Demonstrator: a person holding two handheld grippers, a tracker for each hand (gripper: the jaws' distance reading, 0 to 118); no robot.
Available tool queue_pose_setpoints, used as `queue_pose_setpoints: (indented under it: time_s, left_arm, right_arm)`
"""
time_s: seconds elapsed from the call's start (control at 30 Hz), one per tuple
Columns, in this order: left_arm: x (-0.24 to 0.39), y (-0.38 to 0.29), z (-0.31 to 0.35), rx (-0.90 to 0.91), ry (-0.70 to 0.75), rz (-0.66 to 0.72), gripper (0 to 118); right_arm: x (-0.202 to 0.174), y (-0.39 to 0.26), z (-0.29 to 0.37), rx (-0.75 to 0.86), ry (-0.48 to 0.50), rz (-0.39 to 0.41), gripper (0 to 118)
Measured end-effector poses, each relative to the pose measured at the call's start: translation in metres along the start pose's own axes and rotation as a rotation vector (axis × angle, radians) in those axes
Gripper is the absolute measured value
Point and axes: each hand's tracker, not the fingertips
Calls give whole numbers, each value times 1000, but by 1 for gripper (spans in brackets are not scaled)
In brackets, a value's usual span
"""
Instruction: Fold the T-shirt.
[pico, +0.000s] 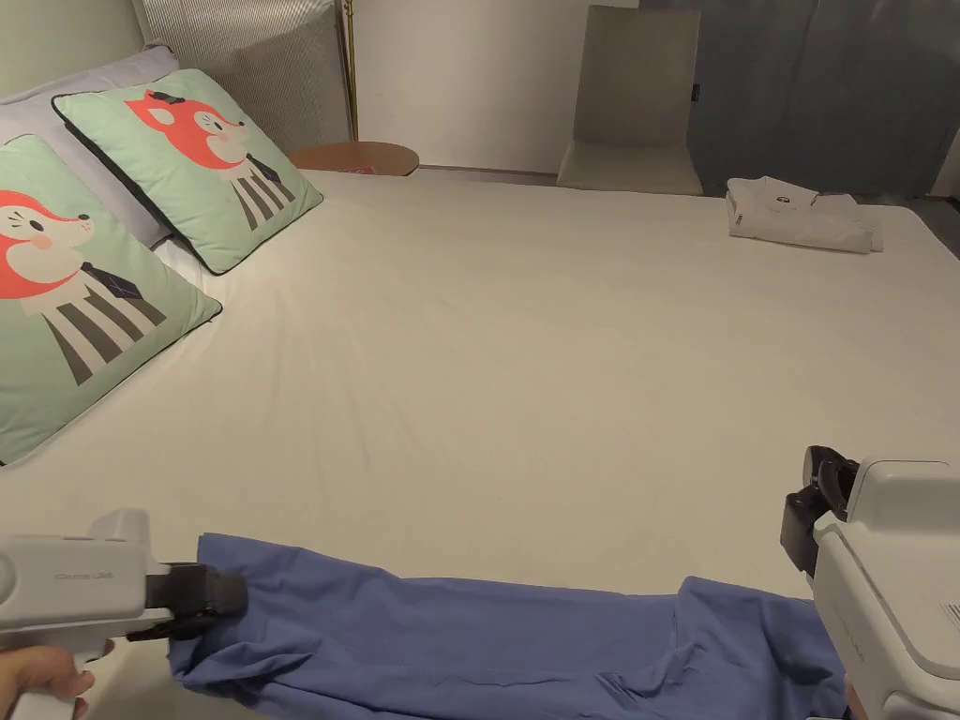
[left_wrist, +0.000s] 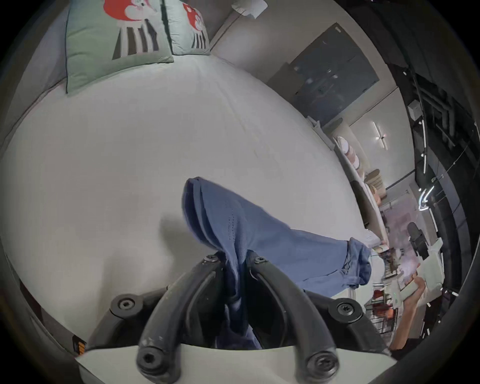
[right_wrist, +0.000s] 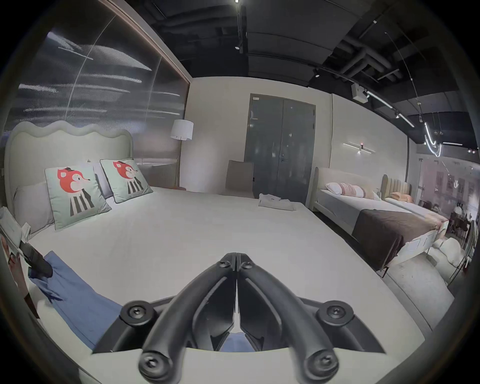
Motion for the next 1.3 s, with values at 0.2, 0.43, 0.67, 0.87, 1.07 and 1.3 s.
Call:
queue_pose_setpoints:
  time_s: [0.2, 0.43, 0.67, 0.87, 1.07, 1.3]
  left_arm:
    - [96, -15, -38, -74, -36, -82, 7]
    - [189, -42, -103, -177, -117, -191, 7]
    - [230, -70, -151, -254, -66, -268, 12]
    - [241, -80, -145, -170, -70, -284, 108]
    - [232, -69, -93, 73, -108, -293, 107]
    - [213, -87, -60, 434, 175, -522, 25]
  right_arm:
    - [3, 0, 5, 5, 6, -5, 1]
    - [15, 4, 22, 6, -6, -5, 1]
    - [32, 5, 24, 2, -31, -3, 1]
    - [44, 1, 24, 1, -52, -9, 1]
    - [39, 0, 26, -4, -46, -19, 1]
    - [35, -2, 24, -10, -27, -19, 1]
